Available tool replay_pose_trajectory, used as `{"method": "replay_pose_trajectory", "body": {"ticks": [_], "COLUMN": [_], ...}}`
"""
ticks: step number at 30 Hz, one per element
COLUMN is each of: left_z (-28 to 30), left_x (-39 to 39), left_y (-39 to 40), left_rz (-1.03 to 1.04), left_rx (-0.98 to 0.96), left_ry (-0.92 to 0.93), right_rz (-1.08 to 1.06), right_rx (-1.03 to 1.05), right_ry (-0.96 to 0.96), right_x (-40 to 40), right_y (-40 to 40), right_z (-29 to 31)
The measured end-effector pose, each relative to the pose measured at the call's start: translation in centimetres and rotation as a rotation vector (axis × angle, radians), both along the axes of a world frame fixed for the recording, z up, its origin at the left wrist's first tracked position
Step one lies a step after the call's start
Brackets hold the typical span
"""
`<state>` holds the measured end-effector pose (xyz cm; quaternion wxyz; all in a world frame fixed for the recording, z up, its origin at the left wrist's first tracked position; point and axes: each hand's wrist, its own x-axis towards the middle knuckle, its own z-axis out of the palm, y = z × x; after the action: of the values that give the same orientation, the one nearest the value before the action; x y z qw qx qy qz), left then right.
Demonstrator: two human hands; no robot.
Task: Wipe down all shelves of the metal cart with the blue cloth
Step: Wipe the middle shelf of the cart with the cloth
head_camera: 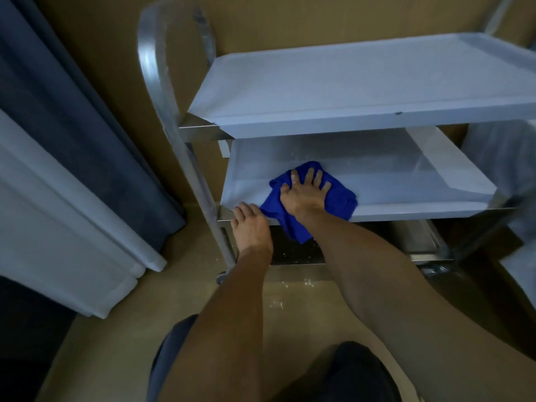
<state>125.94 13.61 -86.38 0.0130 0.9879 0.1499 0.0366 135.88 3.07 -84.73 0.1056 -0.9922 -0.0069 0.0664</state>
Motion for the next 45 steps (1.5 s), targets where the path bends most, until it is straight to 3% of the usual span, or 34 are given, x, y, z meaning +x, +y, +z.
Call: {"method": "replay_pose_trajectory", "body": {"ticks": [13,20,27,33,39,45], "left_z": [1.9,2.1,1.1,1.9,3.5,3.8], "left_x": [1.0,3.8,4.1,2.8,2.6,4.6], "left_y": [-3.2,-7.5,-6.7,-6.6,-8.6,-12.6], "left_rz": [0.119,0.014,-0.050,-0.088,0.039,-0.096], "left_rx": [0.052,0.100,0.235,0.299,0.166,-0.066], "left_ry": [0.197,0.292,0.253,0.266,0.249,0.184], "right_rz": [-0.088,-0.060,-0.096,-0.110,-0.188,-0.121], "right_rx": [-0.005,-0.015,-0.003,-0.023,0.008,-0.007], "right_ry": [-0.088,-0.008,0.050,-0.015,-0.051,0.031], "right_x": [-8.2,-4.7,1.9,-2.1,-7.5,-4.5], "right_y": [-8.0,-8.0,-8.6,-10.0,-14.3,-16.1], "right_z": [-1.0,-0.1,0.2,-0.3,-0.4,-0.1]}}
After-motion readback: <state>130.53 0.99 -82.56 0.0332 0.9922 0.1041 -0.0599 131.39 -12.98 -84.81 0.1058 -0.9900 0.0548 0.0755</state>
